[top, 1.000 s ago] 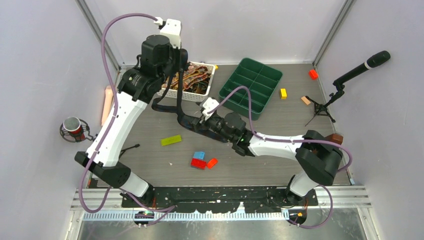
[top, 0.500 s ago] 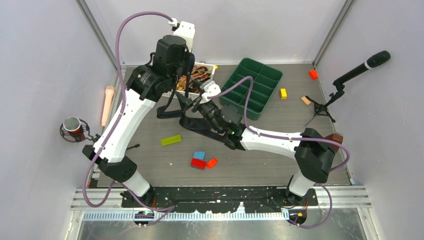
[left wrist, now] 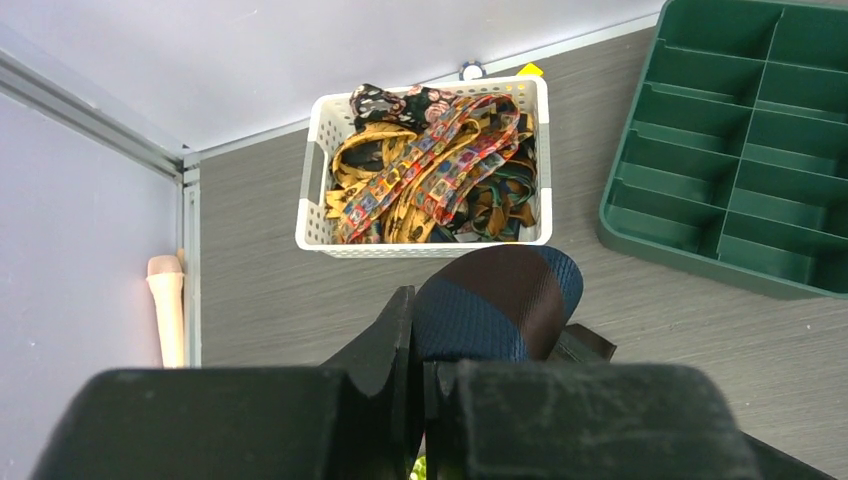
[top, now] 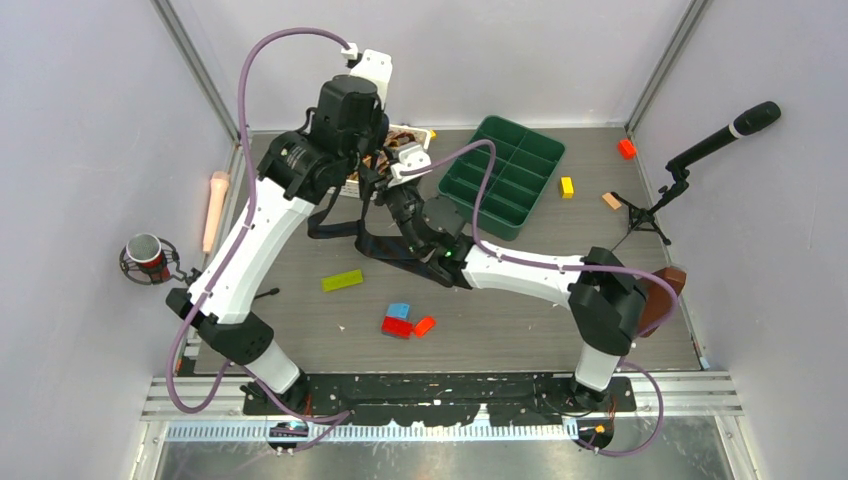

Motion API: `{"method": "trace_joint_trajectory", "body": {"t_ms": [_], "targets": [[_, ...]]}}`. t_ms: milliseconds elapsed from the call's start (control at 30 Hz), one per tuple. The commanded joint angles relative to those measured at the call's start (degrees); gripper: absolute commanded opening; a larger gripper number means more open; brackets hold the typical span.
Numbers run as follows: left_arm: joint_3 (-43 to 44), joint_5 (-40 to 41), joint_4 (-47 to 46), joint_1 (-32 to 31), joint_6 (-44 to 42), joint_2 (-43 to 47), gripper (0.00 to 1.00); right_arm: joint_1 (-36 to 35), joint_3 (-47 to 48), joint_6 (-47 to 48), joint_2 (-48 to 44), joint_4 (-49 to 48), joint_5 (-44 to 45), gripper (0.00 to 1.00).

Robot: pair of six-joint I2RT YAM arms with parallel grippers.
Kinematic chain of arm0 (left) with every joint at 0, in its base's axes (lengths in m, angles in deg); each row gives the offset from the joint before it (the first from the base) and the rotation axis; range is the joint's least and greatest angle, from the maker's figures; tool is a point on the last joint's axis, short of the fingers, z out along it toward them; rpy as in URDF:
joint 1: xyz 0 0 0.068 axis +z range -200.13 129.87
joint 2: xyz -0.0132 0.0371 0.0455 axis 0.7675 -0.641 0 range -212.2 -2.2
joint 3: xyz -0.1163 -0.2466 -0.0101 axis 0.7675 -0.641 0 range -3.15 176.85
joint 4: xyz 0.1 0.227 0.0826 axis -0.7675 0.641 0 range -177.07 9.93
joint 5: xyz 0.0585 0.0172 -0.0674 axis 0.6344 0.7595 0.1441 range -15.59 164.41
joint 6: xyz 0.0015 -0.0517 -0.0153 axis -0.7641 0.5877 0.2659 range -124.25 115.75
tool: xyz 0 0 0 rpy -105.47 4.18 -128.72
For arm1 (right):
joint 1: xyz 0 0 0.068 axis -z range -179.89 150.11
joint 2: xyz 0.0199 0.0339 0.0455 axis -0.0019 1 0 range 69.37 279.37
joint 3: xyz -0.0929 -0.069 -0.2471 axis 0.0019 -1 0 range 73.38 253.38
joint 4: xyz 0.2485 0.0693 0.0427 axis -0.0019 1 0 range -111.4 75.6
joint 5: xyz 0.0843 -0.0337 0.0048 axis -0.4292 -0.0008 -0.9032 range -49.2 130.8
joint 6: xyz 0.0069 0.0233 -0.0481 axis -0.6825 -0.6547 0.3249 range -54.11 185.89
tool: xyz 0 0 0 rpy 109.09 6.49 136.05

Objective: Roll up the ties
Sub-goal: Place the tie at the center of the board.

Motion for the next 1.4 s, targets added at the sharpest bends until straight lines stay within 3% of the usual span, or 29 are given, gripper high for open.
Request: {"method": "trace_joint_trajectory", "body": {"t_ms": [0, 100, 167, 267, 333, 500, 800, 900, 933, 1000, 1067, 1200, 1367], "targets": [[-0.39, 1.63, -0.33, -0.28, 0.93, 3.55, 0.0, -0.06, 4.49, 3.1, 2.04, -2.77, 7.23, 0.58], [-1.35, 1.9, -0.66, -0.26, 0.93, 4.45, 0.0, -0.04, 5.43, 5.26, 3.55, -5.35, 8.47, 0.49], [-2.26, 2.4, -0.87, -0.26, 0.78, 5.12, 0.01, -0.03, 6.01, 6.75, 4.07, -6.86, 9.6, 0.36], [-3.66, 3.09, -1.36, -0.34, 0.58, 6.14, 0.03, 0.07, 7.14, 8.13, 4.22, -7.44, 11.21, 0.29], [-4.54, 3.29, -1.64, -0.23, 0.59, 6.76, 0.03, 0.17, 7.39, 8.91, 3.83, -7.43, 9.35, 0.3], [-6.36, 3.4, -2.18, -0.26, 0.51, 7.79, 0.05, 0.23, 6.86, 8.88, 2.2, -6.65, 3.47, 0.43], [-9.02, 0.08, -2.8, -0.21, 0.14, 9.81, 0.09, 0.56, 8.15, 8.47, 0.99, -3.9, -0.95, 0.42], [-10.77, -1.27, -3.67, -0.23, -0.5, 11.31, 0.18, 1.01, 7.72, 7.86, -0.09, -3.88, -1.61, 0.33], [-11.53, -1.96, -4.29, -0.28, -0.74, 12.05, 0.21, 1.17, 7.38, 7.19, -0.4, -3.81, -1.58, 0.22], [-13.41, -4.02, -5.48, -0.26, -1.27, 13.67, 0.31, 1.79, 6.6, 5.96, -1.74, -2.76, -3.01, 0.08], [-15.22, -6.33, -6.92, -0.24, -1.71, 15.77, 0.41, 2.93, 5.3, 4.41, -3.6, -1.19, -7.17, 0.01], [-19.25, -11.57, -9.38, -0.26, -2.3, 20.32, 0.65, 6.89, 3.29, 0.21, -8.91, 4.49, -16.31, 0.0], [-24.92, -22.34, -13.74, -0.18, -2.76, 26.37, 0.75, 13.44, 0.3, -6.41, -14.57, 9.39, -29.52, 0.0]]}}
